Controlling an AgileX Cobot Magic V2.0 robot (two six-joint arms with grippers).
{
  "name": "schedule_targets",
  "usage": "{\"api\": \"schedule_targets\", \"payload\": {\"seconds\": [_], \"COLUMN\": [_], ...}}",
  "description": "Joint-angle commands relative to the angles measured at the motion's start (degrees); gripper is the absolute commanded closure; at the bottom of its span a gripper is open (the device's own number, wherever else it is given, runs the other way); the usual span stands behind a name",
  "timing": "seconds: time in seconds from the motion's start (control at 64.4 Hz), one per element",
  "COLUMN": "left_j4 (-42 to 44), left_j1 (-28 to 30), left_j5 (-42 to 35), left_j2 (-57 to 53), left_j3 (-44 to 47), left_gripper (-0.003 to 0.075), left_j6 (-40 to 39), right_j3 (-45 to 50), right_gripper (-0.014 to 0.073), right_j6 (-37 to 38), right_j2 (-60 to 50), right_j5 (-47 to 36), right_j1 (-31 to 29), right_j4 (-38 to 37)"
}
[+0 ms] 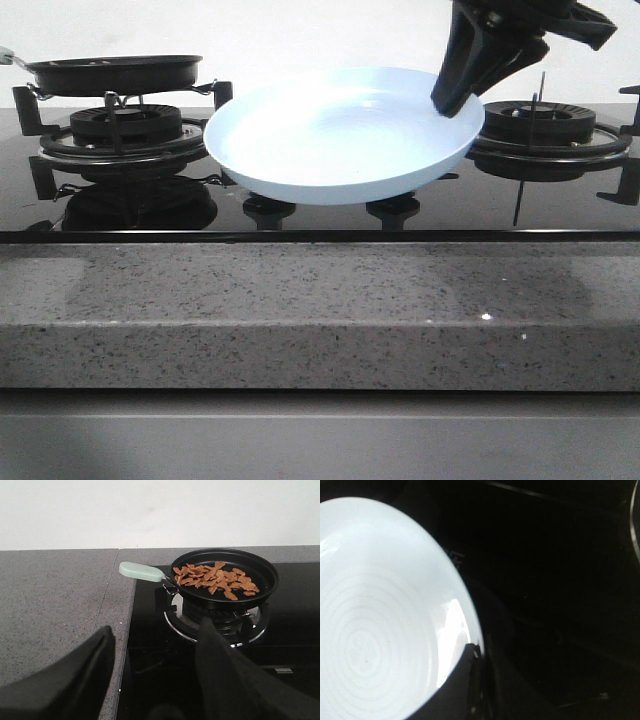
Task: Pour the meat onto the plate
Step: 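Lift the plate with the right gripper and hold it beside the pan, then grasp the pale green handle of the black pan with the left gripper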
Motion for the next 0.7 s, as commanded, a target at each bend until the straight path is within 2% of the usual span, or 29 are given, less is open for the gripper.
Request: {"api": "schedule_targets", "payload": {"seconds": [0.0,0.171,0.326,0.512,0.683], "left_j4": [-0.5,-3.0,-12.7,-23.6,-29.5], "left_j1": [0.0,0.0,0.0,1.0,5.4], "left_j5": [-5.3,-4.5,-2.6,-1.9,5.6], "left_j2": [0.0,0.0,2.7,14.1,25.2], "left_j3": [-2.2,-2.2,-3.2,-8.9,-18.3], "left_gripper": [0.0356,0.0356,0.0351,0.035,0.0351], "left_j6": [-0.6,-0.6,-0.6,-0.6,1.8], "right_j3": [-1.1,-1.1,-1.1,-1.1,-1.1], "right_gripper": [0.0654,0.0654,0.0654,0.0654,0.0654], "right_j6": [-0.6,-0.6,-0.6,-0.6,-0.6], "right_j2": [-3.2,-2.8,-2.8,-2.8,-2.8], "right_j5": [-3.7,-1.7,-1.9,-1.9,-1.9], "right_j1": [-0.1,-0.1,-0.1,-0.1,-0.1], "right_j4": [2.0,2.0,2.0,2.1,2.1]}}
